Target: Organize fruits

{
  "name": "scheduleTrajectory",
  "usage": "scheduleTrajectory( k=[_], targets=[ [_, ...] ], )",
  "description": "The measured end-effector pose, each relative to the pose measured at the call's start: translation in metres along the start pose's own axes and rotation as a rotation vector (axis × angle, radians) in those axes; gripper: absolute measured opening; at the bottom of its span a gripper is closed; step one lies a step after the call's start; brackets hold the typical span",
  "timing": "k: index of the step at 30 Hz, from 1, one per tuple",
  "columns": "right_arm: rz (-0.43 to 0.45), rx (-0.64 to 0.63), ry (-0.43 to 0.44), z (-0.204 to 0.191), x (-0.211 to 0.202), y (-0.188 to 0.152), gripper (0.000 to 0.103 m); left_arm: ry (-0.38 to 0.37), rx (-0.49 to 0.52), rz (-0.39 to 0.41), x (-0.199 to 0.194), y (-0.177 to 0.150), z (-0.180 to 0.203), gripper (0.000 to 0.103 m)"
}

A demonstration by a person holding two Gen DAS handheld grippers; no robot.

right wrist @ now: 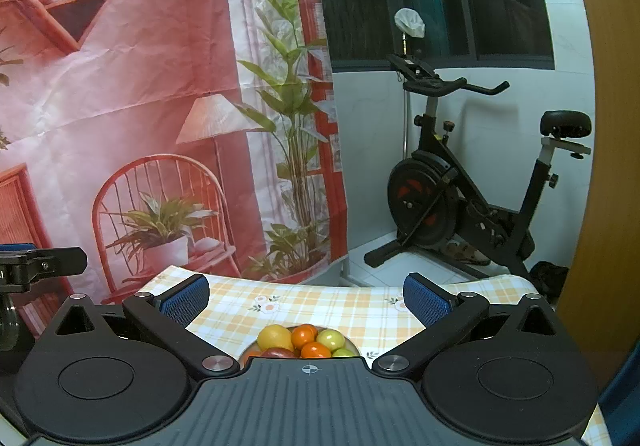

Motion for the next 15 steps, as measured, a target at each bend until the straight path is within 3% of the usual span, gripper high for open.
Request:
scheduleTrajectory(
  k=[15],
  targets=[
    [-0.006,0.002,-0.001,0.0022,0.0006,-0.0019,0.103,-0.005,-0.007,-0.004,0.0022,-0.0026,-0.002,0.103]
  ],
)
Point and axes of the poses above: each gripper's, at about its wrist camera, not at the fingertips, and x roughly the way its jaws point, z to its right, y to its top, the point moved 8 cm from there along x, roughly the way its jaws point, and after that the axes turned 7 degrees about -y, right-handed, at the moved point
